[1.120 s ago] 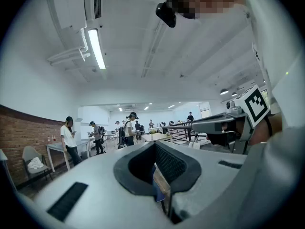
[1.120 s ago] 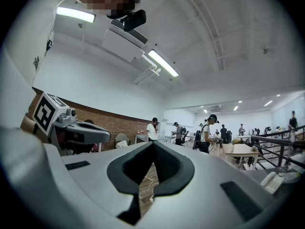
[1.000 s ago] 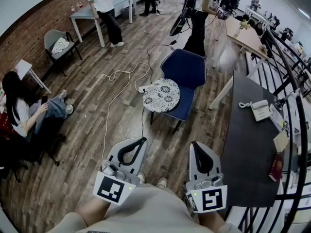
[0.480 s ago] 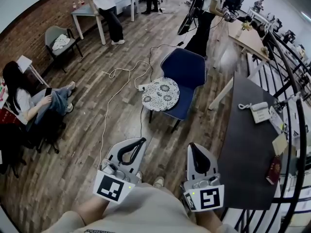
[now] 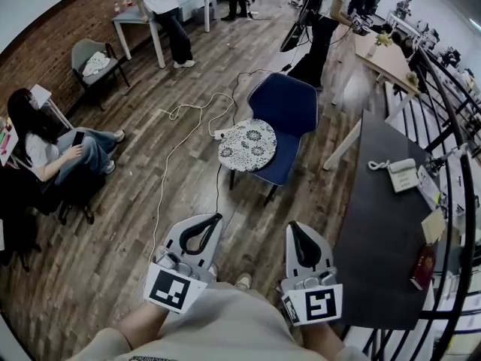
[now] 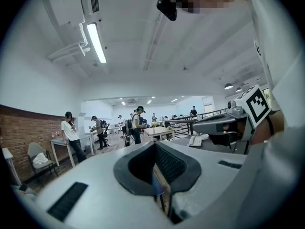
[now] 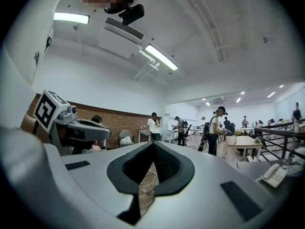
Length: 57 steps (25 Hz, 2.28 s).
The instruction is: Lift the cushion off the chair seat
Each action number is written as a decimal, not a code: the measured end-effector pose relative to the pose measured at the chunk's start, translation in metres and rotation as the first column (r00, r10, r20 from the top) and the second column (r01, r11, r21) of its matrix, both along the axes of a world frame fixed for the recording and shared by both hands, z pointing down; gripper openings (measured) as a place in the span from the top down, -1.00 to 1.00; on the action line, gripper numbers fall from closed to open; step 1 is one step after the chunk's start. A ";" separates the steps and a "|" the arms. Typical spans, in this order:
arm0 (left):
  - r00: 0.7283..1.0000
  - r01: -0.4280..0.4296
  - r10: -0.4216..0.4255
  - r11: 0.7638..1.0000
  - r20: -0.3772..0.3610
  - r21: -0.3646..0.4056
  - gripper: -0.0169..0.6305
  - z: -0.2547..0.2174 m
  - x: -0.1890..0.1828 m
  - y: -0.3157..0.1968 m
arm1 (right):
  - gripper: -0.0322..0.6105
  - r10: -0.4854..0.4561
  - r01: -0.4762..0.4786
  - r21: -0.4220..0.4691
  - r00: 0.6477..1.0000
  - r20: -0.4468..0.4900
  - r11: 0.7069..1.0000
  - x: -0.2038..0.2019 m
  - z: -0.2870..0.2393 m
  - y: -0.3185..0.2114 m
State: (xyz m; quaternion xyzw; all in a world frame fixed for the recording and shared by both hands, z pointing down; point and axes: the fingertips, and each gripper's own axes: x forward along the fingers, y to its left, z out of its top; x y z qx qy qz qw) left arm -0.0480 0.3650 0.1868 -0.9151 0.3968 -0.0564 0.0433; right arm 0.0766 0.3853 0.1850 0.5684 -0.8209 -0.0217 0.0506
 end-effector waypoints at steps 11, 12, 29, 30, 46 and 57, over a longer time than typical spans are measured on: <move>0.999 0.041 -0.041 0.999 -0.003 -0.008 0.93 0.009 0.036 -0.005 | 0.89 0.036 -0.035 -0.025 0.999 0.028 0.999 0.054 0.020 -0.005; 0.999 0.041 -0.041 0.999 -0.003 -0.009 0.93 0.010 0.039 -0.006 | 0.89 0.038 -0.038 -0.028 0.999 0.027 0.999 0.057 0.022 -0.007; 0.996 0.087 -0.088 0.996 -0.025 -0.035 0.93 0.053 0.028 -0.134 | 0.89 0.031 -0.031 -0.082 1.000 -0.004 0.996 0.058 0.074 -0.129; 0.996 0.085 -0.086 0.995 -0.024 -0.045 0.94 0.056 0.027 -0.146 | 0.89 0.034 -0.034 -0.088 0.999 -0.006 0.996 0.057 0.076 -0.141; 0.999 0.042 -0.043 0.995 -0.010 -0.096 0.93 0.067 -0.003 -0.364 | 0.89 0.060 -0.063 -0.144 0.998 -0.025 0.988 0.020 0.079 -0.358; 1.000 -0.012 0.012 0.998 -0.008 -0.068 0.93 0.054 -0.017 -0.471 | 0.89 0.103 -0.104 -0.110 0.995 -0.018 0.988 0.002 0.063 -0.467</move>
